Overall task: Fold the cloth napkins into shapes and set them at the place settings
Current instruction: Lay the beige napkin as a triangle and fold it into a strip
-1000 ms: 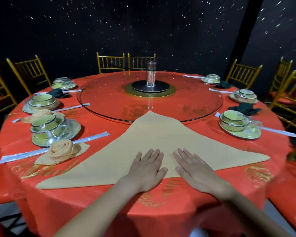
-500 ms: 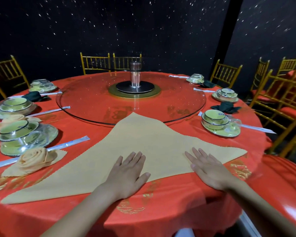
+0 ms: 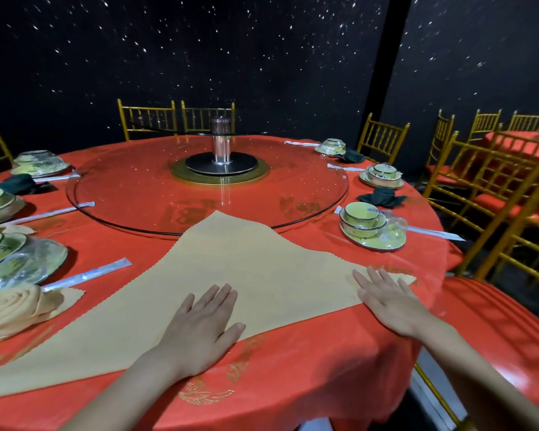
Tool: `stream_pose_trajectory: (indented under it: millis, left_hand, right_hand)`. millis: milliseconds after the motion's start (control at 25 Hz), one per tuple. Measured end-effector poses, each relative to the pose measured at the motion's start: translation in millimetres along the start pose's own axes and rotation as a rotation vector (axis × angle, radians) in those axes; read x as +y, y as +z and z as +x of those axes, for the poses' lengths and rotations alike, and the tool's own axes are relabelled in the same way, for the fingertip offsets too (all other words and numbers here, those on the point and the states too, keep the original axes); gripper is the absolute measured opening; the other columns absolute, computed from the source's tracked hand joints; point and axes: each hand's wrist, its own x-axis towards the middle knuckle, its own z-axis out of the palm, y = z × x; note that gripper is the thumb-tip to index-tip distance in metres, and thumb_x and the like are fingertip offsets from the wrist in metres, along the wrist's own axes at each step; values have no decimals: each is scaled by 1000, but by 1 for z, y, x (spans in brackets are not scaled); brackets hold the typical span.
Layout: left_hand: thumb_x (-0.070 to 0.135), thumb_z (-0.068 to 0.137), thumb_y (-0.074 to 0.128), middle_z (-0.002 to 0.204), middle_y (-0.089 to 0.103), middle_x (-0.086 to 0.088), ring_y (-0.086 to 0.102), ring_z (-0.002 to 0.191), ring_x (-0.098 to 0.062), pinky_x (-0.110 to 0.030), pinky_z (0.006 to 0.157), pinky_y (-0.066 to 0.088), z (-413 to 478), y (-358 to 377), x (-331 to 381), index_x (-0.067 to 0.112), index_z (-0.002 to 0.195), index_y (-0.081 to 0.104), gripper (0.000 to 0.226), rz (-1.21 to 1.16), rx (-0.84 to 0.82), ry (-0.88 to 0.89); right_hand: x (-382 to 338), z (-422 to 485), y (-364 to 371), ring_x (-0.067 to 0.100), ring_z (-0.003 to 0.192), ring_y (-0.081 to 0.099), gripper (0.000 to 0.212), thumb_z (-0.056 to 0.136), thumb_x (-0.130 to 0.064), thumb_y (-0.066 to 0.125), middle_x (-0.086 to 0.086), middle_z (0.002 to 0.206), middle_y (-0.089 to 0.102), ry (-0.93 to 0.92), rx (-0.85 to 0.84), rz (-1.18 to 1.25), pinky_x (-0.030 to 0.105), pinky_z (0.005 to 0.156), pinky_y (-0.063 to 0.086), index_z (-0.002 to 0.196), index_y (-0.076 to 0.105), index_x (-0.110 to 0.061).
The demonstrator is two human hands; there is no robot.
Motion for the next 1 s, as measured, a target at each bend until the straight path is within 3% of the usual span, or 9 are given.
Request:
stream_pose_trajectory:
  millis: [120, 240, 360, 440, 520, 600, 680, 760, 1000]
  left_hand:
    - [78, 68, -13, 157, -13, 11, -16, 142, -5, -35, 117, -4, -1, -1, -3, 32, 150, -4, 95, -83, 11, 30]
    - [81, 79, 16, 153, -13, 21, -14, 140, 6, -23, 116, -2, -12, -6, -17, 40, 149, 4, 82, -225, 66, 120]
    - [79, 80, 38, 144, 31, 26, 23, 132, 10, -14, 107, 23, -34, -6, -36, 40, 135, 46, 68, -227, 219, 187]
    - [74, 80, 47, 119, 49, 28, 42, 112, 10, -10, 92, 34, -48, -2, -48, 36, 116, 62, 54, -194, 340, 217]
    - [70, 81, 49, 105, 51, 29, 46, 99, 10, -7, 83, 36, -59, -1, -55, 37, 108, 63, 45, -203, 381, 186]
    - [68, 84, 45, 98, 54, 29, 49, 92, 10, -7, 78, 37, -66, -1, -61, 39, 103, 61, 39, -216, 409, 154]
    - [67, 88, 36, 92, 60, 27, 55, 86, 8, -10, 73, 41, -68, -2, -62, 38, 95, 61, 40, -205, 406, 148]
    - [61, 92, 32, 85, 65, 23, 60, 81, 4, -13, 68, 46, -69, -3, -61, 34, 89, 65, 43, -147, 427, 159]
    - [41, 85, 44, 78, 63, 19, 59, 77, -3, -13, 63, 41, -79, -15, -58, 32, 85, 62, 20, -98, 411, 82]
  right_hand:
    - [8, -2, -1, 15, 145, -13, 51, 97, -52, 6, -6, 158, -10, 77, 16, -26, 45, 116, -8, 146, -5, -45]
    - [-2, -6, -6, 16, 145, -12, 71, 79, -69, -10, -6, 158, -10, 48, 43, -32, 45, 115, -11, 146, -4, -45]
    - [-37, -14, -10, 8, 143, -15, 95, 59, -84, -22, -18, 148, -12, -188, 105, 36, 37, 114, -14, 145, -3, -47]
    - [-66, -17, -9, 1, 142, -12, 86, 68, -85, -6, -21, 147, -8, -362, 130, 64, 29, 114, -13, 145, 3, -48]
    - [-90, -17, -4, -4, 141, 2, 70, 81, -75, 20, -21, 149, 5, -492, 163, 69, 23, 115, -4, 143, 24, -44]
    - [-99, -14, 4, -1, 133, 33, 52, 89, -66, 28, -16, 144, 37, -598, 278, 46, 25, 113, 24, 126, 48, -36]
    - [-101, -11, 10, 4, 105, 57, 41, 95, -57, 26, -16, 113, 61, -685, 449, 0, 24, 91, 45, 102, 57, -32]
    - [-101, -9, 11, 5, 87, 59, 32, 98, -46, 31, -17, 93, 61, -726, 509, -17, 20, 79, 41, 91, 58, -30]
    - [-106, -17, 14, 3, 75, 54, 21, 92, -38, 42, -17, 78, 58, -711, 537, 74, 18, 71, 38, 82, 58, -29]
